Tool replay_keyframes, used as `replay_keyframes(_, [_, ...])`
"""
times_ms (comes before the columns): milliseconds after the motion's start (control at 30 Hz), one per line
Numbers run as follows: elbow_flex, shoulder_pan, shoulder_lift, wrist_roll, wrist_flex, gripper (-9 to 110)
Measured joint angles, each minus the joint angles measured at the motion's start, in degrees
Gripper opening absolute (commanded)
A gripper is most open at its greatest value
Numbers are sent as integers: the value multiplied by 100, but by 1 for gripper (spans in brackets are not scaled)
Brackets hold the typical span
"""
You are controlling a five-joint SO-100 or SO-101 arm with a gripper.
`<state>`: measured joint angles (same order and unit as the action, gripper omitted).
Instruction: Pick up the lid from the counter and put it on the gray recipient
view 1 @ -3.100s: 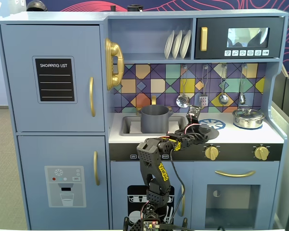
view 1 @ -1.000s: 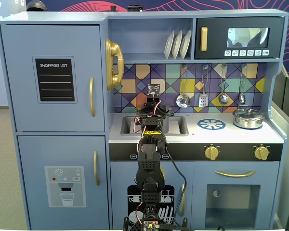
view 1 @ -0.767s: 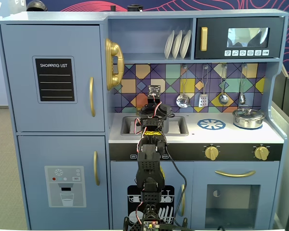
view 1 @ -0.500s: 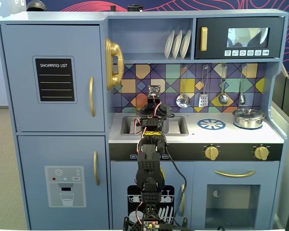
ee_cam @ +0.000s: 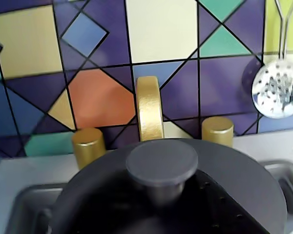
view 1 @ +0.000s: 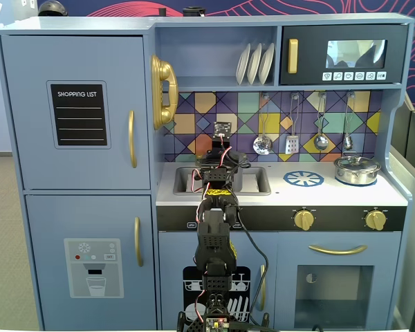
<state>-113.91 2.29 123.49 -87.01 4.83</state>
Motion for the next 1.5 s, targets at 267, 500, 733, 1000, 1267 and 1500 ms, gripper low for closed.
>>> replay_keyframes(267, [-202, -18, 571, -123, 510, 27])
replay_keyframes(500, [-800, 114, 2320, -694, 2206, 25])
replay_keyframes(733, [-1538, 185, 4245, -835, 4403, 15])
replay_keyframes(1000, [-3243, 264, 5177, -738, 5344, 6])
replay_keyframes(1267, [-5036, 105, 5774, -492, 5511, 0])
replay_keyframes(1500, [-5818, -62, 5783, -26, 6311, 0])
